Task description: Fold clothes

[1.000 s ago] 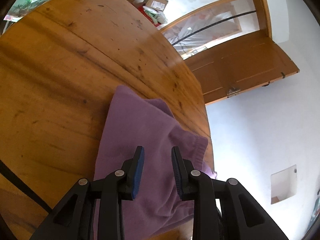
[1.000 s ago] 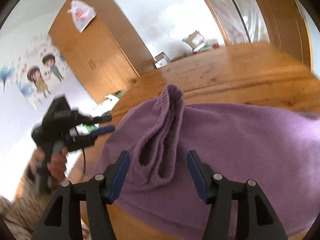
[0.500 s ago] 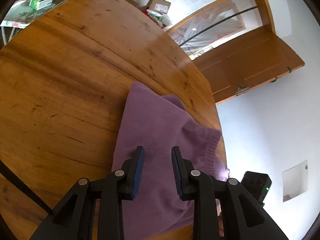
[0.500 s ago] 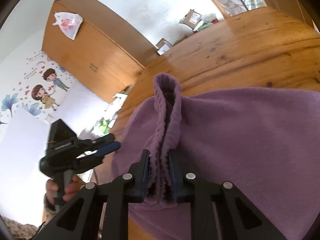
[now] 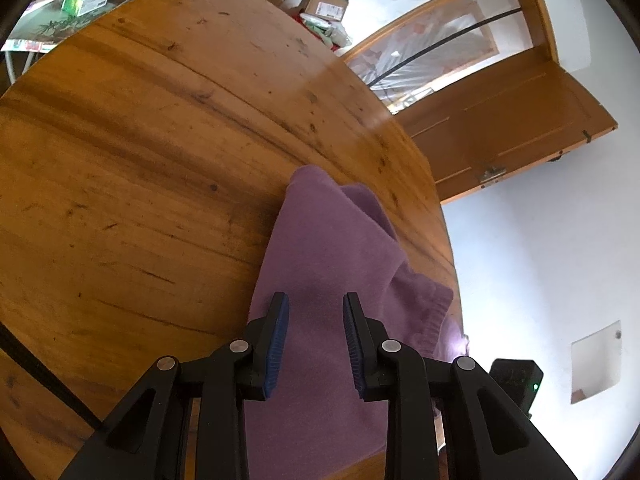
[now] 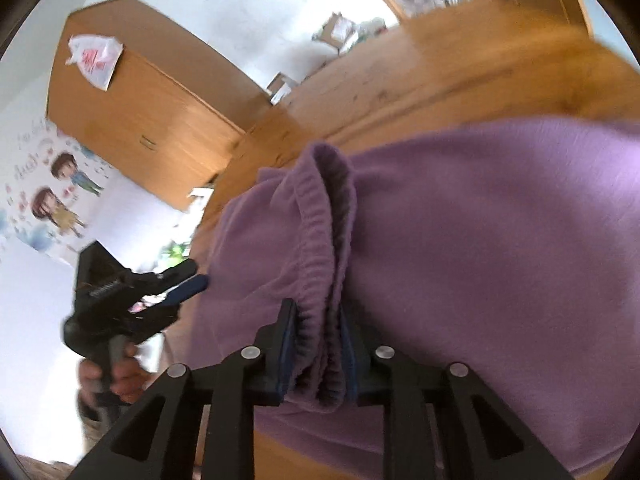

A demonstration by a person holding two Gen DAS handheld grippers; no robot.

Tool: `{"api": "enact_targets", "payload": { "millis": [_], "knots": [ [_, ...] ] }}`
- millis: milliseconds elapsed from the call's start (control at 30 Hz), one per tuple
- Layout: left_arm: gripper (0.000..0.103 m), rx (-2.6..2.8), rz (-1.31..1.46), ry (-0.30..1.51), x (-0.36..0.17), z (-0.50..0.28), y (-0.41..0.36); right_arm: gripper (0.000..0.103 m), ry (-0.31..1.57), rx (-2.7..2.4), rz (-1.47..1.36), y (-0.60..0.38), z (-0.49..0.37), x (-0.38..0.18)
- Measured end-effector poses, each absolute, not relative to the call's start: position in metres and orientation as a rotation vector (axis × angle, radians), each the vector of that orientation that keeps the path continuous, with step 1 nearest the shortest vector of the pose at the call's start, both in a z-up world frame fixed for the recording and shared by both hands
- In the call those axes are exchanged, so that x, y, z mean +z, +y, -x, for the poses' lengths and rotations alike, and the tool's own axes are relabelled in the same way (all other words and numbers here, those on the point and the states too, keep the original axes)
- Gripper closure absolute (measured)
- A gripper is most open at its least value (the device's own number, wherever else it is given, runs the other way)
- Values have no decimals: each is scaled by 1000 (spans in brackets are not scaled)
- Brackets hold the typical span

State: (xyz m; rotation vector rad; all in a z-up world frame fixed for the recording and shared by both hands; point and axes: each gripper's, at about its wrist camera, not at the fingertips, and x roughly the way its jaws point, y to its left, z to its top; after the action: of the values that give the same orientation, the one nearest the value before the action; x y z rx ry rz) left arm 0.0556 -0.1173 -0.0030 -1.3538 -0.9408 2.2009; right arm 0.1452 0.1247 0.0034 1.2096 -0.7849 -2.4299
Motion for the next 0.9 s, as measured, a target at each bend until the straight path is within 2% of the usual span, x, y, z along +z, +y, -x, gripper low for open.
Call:
{"api": "enact_targets", "payload": {
  "millis": [200,433,633,733,900],
  "knots": [
    [74,2219,1359,-918,-1,-56,-115,77,-494,-2625,-1163,109,-151,27],
    [74,2211,1373,-906,-3,-56,-112,76,-320,-2670,-994,91,-131,55],
    [74,2213,1377,-883,-2,-56,-112,77,-229,-2662,-1077,83,-85,43],
    [74,2213,1377,-879,-3,-56,-114,77,-128,-2735,-1204,84,-75,29],
    [74,2209,1382,-884,-6,-53,-118,68,-198,-2741,-1258,97,-75,16]
  ]
}}
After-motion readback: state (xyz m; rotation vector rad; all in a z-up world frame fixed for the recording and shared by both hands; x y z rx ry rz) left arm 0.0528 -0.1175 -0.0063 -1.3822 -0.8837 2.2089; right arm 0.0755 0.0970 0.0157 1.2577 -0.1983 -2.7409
